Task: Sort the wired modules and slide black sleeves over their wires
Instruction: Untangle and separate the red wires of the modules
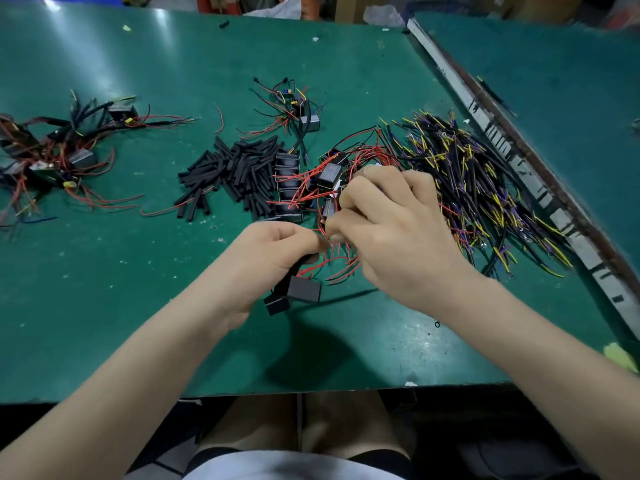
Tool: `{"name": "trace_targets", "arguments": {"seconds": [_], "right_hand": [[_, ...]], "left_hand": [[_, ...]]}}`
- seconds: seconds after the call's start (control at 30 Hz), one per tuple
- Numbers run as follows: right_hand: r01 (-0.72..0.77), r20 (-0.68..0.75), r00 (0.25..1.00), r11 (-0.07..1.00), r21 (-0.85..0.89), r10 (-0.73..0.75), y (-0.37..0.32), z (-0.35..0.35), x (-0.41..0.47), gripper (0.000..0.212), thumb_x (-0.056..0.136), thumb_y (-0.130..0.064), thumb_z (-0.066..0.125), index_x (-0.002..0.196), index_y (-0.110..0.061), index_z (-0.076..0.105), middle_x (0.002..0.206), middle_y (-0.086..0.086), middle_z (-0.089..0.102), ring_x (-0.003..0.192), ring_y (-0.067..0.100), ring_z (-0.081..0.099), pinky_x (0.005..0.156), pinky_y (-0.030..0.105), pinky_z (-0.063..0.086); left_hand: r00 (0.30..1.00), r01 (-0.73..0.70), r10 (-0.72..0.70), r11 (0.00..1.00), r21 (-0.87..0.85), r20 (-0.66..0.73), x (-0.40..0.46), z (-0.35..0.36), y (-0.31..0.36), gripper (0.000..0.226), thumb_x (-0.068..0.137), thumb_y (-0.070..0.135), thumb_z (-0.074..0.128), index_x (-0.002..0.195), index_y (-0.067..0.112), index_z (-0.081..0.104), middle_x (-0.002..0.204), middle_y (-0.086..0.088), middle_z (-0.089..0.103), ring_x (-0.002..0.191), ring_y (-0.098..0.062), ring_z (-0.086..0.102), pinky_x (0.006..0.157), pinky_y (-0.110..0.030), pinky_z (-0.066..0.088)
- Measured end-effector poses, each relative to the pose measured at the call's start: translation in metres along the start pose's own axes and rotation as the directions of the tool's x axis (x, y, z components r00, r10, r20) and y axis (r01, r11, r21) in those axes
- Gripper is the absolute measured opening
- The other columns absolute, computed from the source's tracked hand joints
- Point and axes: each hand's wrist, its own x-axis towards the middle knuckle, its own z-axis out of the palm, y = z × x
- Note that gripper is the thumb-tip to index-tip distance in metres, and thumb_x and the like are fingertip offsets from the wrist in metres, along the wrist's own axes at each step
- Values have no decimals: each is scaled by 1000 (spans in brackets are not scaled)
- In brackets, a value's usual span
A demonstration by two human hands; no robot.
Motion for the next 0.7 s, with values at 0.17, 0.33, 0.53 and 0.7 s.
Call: {"name": "trace_targets", "arguments": {"seconds": [0.17, 0.33, 0.53, 0.7], "right_hand": [[-172, 54, 984, 985, 5, 172, -19, -3, -1, 9, 68, -9, 67, 73, -16, 64, 89, 3, 58, 104, 26, 50, 82, 39, 30], [-227, 144, 962, 973, -41, 231, -36, -9, -7, 7, 66, -10, 62, 72, -14, 64, 88, 4, 57, 97, 30, 58, 80, 40, 30], [-257, 207, 942, 964, -68, 266, -43, -4, -12, 7, 72, -13, 68, 73, -15, 62, 85, 4, 56, 91, 29, 58, 77, 38, 30], [-339, 275, 911, 938, 77, 306, -37, 6, -12, 6, 76, -19, 76, 78, -17, 71, 83, 3, 58, 86, 29, 58, 70, 37, 37]], "left_hand": [[991, -17, 10, 998, -53, -134, -1, 5, -5, 14, 74, 16, 69, 62, 16, 64, 59, 5, 60, 61, -7, 50, 46, -11, 37], [980, -44, 90, 968, 246, -180, -9, 3, -11, 14, 65, 29, 68, 56, 23, 60, 52, 4, 58, 49, -6, 45, 49, -24, 40], [948, -102, 239, 855, 508, -212, -14, 6, -11, 9, 68, 29, 63, 62, 23, 61, 53, 6, 62, 48, -5, 52, 47, -16, 40], [984, -34, 80, 960, 280, -157, -9, -1, -18, 7, 73, 24, 67, 66, 24, 69, 62, -4, 68, 54, -17, 60, 60, -23, 49]]}}
